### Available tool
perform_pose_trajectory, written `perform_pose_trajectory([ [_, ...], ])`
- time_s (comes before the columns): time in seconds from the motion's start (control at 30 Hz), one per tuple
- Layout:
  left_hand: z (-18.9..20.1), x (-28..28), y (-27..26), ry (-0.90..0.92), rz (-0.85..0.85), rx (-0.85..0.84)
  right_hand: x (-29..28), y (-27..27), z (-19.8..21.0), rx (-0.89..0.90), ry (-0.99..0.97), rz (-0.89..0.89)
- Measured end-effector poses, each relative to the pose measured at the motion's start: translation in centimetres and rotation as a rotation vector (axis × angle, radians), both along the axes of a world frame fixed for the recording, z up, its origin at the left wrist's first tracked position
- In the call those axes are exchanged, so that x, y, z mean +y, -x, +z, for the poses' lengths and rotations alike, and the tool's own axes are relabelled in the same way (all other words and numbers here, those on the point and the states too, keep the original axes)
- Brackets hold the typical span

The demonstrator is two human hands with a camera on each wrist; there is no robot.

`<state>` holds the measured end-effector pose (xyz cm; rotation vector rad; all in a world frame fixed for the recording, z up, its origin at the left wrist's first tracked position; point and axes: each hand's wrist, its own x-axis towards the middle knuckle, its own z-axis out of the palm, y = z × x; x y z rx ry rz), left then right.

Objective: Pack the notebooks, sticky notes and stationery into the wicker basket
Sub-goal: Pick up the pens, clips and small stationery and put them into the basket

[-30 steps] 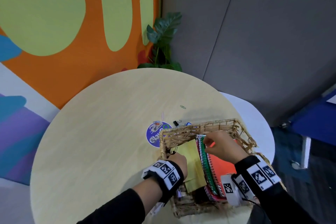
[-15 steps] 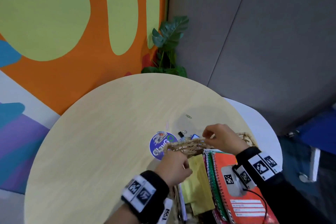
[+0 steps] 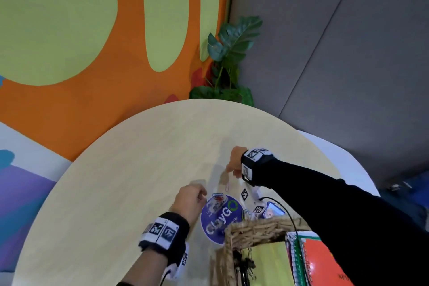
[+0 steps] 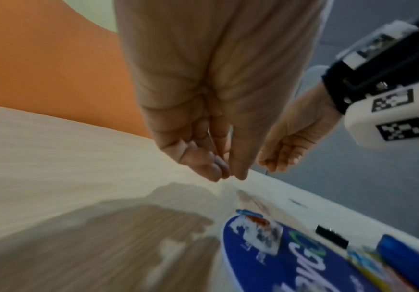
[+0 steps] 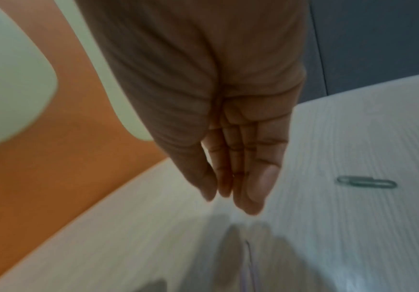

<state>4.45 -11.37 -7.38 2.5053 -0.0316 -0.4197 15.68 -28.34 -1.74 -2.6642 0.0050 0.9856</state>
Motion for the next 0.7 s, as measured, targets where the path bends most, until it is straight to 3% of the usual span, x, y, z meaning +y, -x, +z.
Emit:
perform_pose_trajectory([
  [0.1,-0.7,-1.0,-1.6,-0.046,-0.052,-0.021,1.3,1.8,0.8,0.033,0.256,0.132],
  [0.23,-1.5,-1.8,-3.1,-0.043,-0.082,-0.025,2.5,2.9,1.0,0.037,0.354,0.166],
  [0.37,-1.6,-2.1,-3.8,-0.029,-0.109,0.007,2.7,2.5,-0.6,0.021,0.293,0.114],
  [0.47,-1.7,-2.3,-3.8,-0.053,-0.135,0.054,2.8,2.2,-1.7,-0.038,0.157,-0.037],
  [0.63,-1.4,-2.8,-3.6,-0.097,-0.17,0.054,2.8,2.1,-1.7,-0.008,0.144,-0.059],
  [0.7,-1.2,-3.1,-3.6,-0.114,-0.179,0.069,2.9,2.3,-0.5,0.075,0.261,0.021],
])
